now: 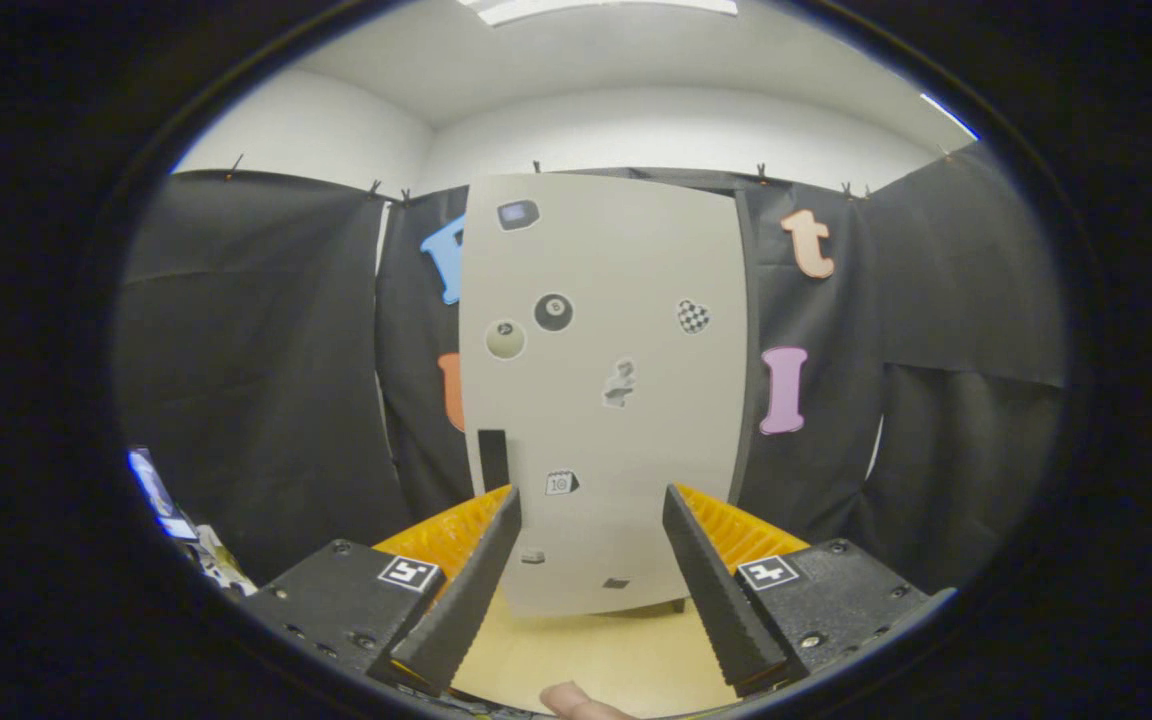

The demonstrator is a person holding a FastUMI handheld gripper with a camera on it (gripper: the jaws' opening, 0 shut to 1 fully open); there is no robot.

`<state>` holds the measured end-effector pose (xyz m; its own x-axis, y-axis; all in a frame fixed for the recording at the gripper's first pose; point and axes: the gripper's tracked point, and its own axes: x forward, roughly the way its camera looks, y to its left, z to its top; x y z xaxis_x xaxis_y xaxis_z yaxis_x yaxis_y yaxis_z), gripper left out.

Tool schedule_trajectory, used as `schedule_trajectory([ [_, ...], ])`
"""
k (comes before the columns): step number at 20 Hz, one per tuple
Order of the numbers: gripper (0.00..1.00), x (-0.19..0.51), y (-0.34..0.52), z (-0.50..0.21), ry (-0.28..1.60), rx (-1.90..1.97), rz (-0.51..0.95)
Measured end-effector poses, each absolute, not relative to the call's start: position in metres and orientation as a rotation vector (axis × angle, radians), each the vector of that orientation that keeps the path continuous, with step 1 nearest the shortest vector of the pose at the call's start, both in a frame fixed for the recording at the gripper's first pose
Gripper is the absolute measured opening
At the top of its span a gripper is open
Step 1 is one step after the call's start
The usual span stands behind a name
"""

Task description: Open the shoe cabinet door, grab the shoes and put them into the shoe cabinet, then close the shoe cabinet door.

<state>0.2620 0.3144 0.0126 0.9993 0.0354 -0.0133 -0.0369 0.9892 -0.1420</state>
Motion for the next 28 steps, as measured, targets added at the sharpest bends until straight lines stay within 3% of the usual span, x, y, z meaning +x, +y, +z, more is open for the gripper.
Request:
schedule_trajectory([
  [14, 0.94, 0.161, 0.24, 0.063, -0.073, -0.131, -0.115],
  [28, 0.94, 0.161, 0.253, 0.06, -0.052, -0.173, -0.082],
])
